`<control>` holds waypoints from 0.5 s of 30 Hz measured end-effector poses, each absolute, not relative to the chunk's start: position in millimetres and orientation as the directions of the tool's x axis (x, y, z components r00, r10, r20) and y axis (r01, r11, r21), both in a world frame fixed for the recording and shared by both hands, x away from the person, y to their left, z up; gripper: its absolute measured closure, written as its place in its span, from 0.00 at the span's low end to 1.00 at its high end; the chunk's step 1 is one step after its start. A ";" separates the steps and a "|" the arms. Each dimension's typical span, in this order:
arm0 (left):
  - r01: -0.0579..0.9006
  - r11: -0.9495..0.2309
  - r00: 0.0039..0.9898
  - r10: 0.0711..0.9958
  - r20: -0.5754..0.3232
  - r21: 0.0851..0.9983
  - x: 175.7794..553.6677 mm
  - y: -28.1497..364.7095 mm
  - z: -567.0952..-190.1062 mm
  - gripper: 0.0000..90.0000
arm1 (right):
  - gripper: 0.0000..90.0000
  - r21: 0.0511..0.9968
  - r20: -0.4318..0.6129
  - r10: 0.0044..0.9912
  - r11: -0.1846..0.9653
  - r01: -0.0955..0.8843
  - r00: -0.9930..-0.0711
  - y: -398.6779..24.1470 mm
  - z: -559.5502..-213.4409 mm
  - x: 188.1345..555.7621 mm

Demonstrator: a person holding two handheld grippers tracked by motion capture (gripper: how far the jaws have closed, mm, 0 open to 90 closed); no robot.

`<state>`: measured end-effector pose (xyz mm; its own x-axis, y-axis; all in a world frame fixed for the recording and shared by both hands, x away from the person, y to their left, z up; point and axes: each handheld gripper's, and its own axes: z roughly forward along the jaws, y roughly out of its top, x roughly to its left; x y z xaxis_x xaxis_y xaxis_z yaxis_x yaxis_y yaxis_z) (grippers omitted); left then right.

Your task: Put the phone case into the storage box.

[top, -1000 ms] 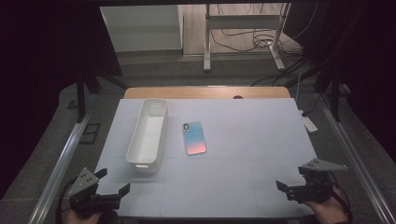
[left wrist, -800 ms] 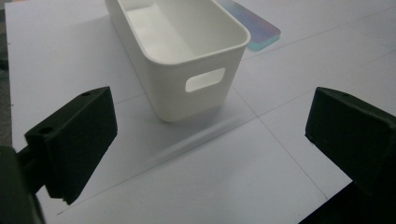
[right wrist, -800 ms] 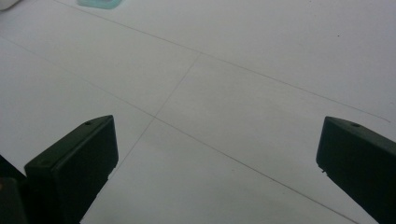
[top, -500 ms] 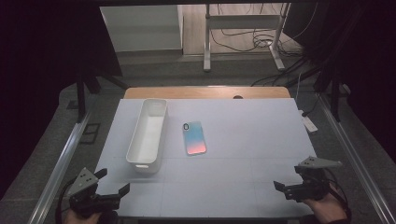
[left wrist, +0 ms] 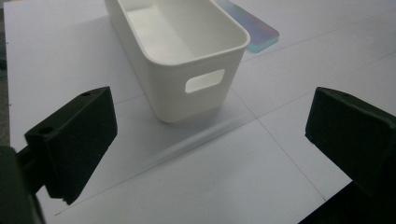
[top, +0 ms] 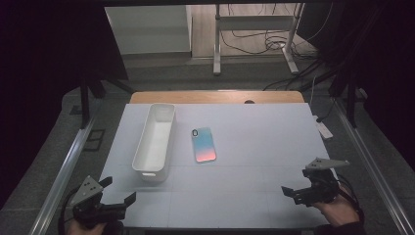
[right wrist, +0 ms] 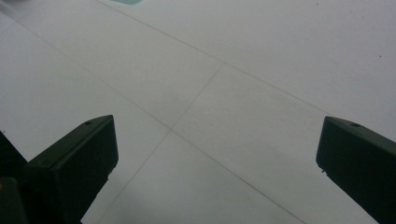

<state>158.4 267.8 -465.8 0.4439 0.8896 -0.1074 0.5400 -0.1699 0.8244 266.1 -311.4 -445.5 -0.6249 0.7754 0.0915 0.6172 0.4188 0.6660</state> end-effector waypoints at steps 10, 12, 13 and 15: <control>0.539 -0.171 0.444 0.890 -0.105 0.825 158.2 267.6 -465.8 0.03 | 0.00 0.661 0.068 0.757 0.453 0.598 -0.650 -299.6 -441.2 280.8; 0.540 -0.170 0.444 0.890 -0.107 0.825 158.2 267.9 -465.8 0.03 | 0.00 0.660 0.069 0.755 0.456 0.597 -0.652 -297.8 -441.3 282.9; 0.540 -0.168 0.444 0.890 -0.109 0.824 158.1 267.8 -465.8 0.03 | 0.00 0.658 0.069 0.753 0.459 0.597 -0.654 -296.3 -441.5 284.1; 0.540 -0.170 0.443 0.890 -0.106 0.825 158.1 267.8 -465.8 0.03 | 0.00 0.654 0.068 0.750 0.465 0.597 -0.658 -293.4 -441.8 286.2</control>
